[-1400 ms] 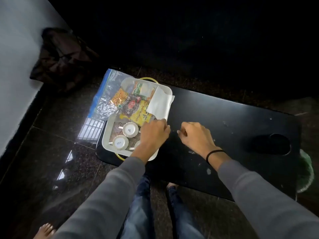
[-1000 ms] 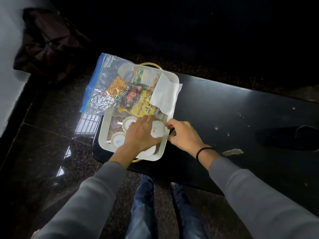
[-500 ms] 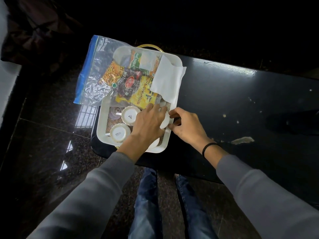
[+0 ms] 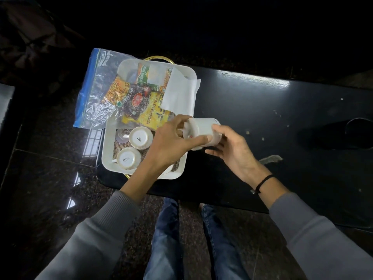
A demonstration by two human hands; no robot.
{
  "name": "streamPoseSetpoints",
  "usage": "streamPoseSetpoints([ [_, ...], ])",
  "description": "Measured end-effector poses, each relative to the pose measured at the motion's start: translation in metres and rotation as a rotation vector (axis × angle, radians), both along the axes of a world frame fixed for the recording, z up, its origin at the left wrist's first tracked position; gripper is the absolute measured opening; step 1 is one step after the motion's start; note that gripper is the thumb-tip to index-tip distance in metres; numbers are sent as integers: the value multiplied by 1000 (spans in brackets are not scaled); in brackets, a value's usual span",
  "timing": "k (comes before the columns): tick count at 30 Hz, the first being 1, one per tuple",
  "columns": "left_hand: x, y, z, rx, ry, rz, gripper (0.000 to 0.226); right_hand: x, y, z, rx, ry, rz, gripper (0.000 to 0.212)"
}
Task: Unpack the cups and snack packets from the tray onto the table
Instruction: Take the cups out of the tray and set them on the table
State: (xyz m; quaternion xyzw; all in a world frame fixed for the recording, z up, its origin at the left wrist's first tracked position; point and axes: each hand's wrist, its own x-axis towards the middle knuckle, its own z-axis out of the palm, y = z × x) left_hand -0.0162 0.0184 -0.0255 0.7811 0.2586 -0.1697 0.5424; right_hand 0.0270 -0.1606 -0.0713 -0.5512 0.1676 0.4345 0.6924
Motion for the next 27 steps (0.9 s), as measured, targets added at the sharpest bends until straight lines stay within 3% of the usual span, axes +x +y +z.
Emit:
streamPoseSetpoints([
  [2,-5,-9,-8,-254,40,65,52,-2,-16,1,71,61,11,46],
  [4,-13,-20,-19,-373,48,77,46,-6,-32,2,69,60,31,45],
  [8,-33,-39,-46,-550,148,70,52,-19,-53,2,-207,-63,84,48],
  [13,-53,-59,-73,-492,239,-50,87,-44,-60,-3,-643,-135,193,73],
  [16,-62,-68,-83,-458,227,-80,94,-57,-62,-8,-645,4,142,73],
  [20,-71,-75,-93,-426,233,-78,96,-65,-65,-12,-518,230,-44,57],
  [23,-77,-77,-96,-432,230,-51,87,-62,-69,-14,-486,384,-87,59],
  [27,-78,-78,-97,-485,218,34,53,-59,-70,-20,-512,487,-103,56],
])
